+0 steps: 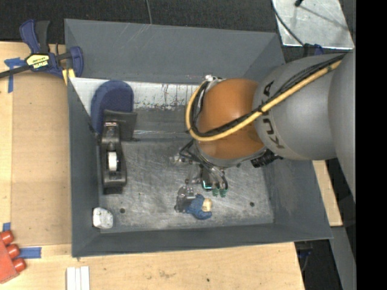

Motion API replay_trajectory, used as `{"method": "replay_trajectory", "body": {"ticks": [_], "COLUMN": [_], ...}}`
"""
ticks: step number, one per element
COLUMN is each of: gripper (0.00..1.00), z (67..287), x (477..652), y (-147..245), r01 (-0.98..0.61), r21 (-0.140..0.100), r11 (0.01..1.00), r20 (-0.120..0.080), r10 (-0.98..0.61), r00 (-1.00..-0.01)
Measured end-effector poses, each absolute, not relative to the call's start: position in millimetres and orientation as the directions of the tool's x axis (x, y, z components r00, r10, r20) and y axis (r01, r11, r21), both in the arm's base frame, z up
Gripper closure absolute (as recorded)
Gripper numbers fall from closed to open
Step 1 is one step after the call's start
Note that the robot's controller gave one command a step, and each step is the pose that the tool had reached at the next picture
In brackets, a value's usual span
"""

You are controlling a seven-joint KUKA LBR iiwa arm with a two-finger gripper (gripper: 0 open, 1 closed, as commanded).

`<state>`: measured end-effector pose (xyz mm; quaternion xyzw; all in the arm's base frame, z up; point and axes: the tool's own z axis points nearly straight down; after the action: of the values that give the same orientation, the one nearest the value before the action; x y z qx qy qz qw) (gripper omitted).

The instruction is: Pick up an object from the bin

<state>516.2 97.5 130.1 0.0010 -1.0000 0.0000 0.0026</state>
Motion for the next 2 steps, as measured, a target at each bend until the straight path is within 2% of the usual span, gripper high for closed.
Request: {"method": "replay_trajectory", "body": {"ticks": [1,2], "gripper": [0.00,1.00], "z": [76.5,79.9], "x": [485.9,489.1], "y": [41.2,44.6], "r01": [0.038,0.034], "r21": [-0.002,0.002], "r11": [0.999,0.999], "r20": [0.002,-0.008], "r10": [0.038,0.034], "r00": [-0.999,-0.999]}}
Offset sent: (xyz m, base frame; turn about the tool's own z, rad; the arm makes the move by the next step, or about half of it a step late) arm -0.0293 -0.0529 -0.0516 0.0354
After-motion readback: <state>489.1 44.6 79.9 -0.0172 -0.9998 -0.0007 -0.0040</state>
